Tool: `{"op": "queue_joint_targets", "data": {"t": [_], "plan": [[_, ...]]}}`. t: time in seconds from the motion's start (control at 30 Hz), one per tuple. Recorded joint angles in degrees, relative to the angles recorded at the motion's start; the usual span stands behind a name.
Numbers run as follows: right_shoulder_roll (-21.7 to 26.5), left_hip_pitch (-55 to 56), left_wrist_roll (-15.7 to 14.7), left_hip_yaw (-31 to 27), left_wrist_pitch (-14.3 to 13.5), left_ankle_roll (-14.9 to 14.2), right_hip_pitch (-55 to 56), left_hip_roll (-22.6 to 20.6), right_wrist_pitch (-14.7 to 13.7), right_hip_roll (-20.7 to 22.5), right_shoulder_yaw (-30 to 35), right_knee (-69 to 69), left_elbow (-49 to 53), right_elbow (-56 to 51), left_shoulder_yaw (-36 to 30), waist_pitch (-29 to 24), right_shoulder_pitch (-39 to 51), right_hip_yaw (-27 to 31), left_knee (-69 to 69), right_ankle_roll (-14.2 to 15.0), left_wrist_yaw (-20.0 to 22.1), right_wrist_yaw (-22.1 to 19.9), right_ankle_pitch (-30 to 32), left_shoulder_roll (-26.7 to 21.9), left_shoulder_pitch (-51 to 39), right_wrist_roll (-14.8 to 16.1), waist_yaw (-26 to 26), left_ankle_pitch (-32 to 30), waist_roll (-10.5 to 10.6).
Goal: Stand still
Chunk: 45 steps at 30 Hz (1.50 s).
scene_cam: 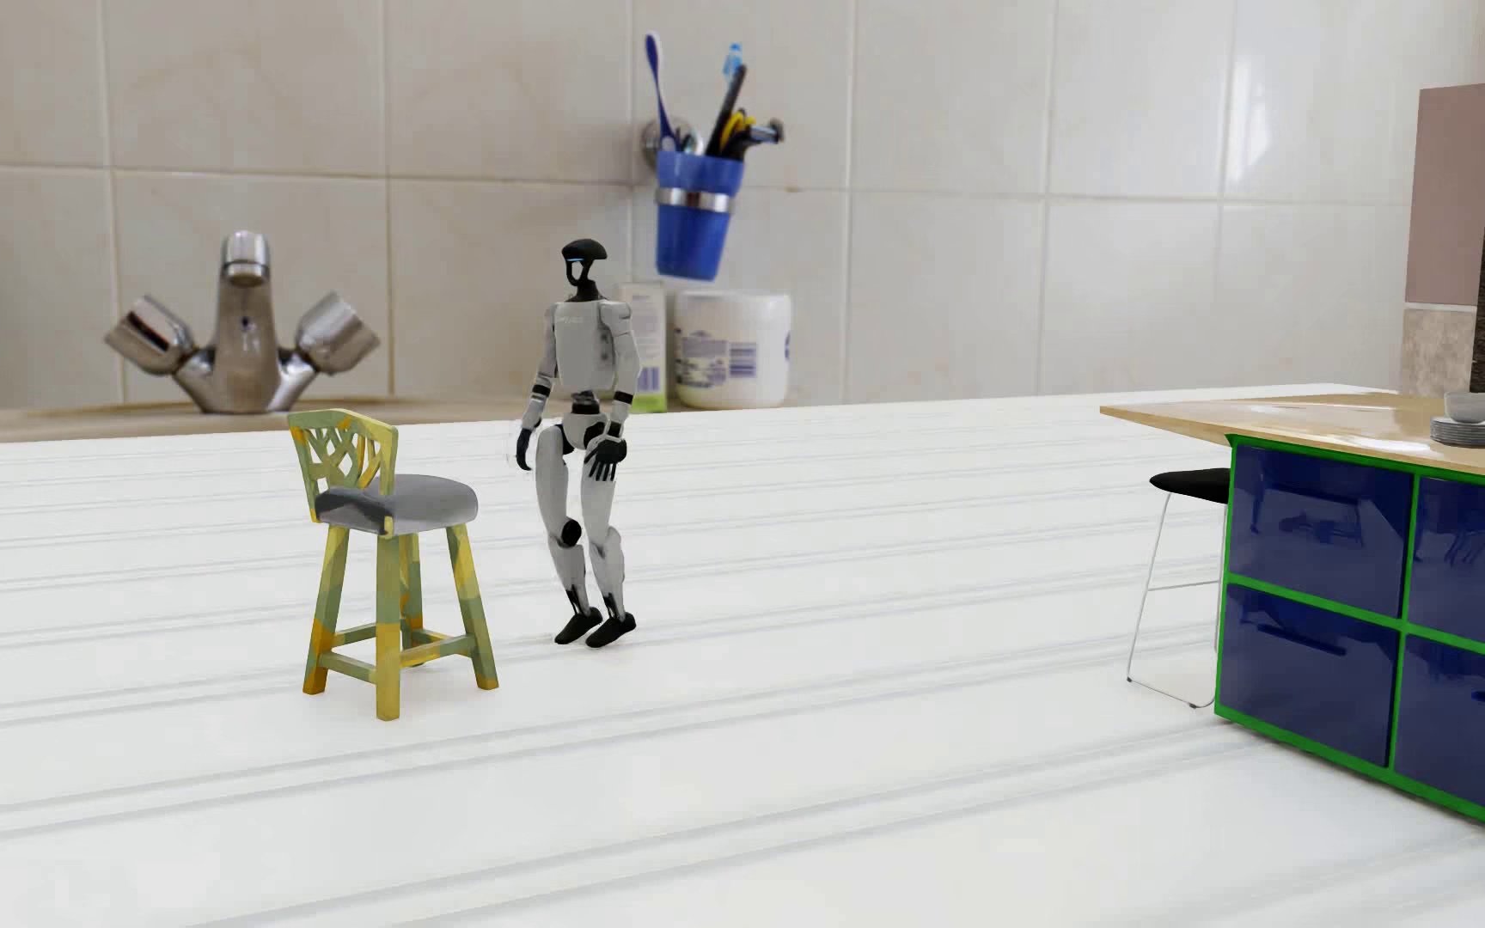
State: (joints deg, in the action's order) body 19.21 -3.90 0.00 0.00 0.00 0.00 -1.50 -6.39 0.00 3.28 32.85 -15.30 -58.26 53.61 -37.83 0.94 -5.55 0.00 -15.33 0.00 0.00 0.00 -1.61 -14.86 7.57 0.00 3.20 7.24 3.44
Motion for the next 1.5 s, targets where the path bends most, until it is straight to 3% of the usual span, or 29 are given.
{"op": "queue_joint_targets", "data": {"t": [1.13,1.5], "plan": [[0.1,0.5,0.0,0.0,0.0,0.0,0.0,-0.4,0.0,-0.2,-0.7,0.6,-1.1,0.8,2.8,0.7,0.1,0.0,-0.2,0.0,0.0,0.0,-1.5,-0.1,0.3,0.0,-0.4,0.6,0.5],[0.3,0.2,0.0,0.0,0.0,0.0,-0.6,-0.4,0.0,-0.4,0.9,1.1,-0.3,0.7,0.0,0.9,0.1,0.0,0.3,0.0,0.0,0.0,-1.7,-0.4,-0.8,0.0,-0.9,0.5,0.4]]}}
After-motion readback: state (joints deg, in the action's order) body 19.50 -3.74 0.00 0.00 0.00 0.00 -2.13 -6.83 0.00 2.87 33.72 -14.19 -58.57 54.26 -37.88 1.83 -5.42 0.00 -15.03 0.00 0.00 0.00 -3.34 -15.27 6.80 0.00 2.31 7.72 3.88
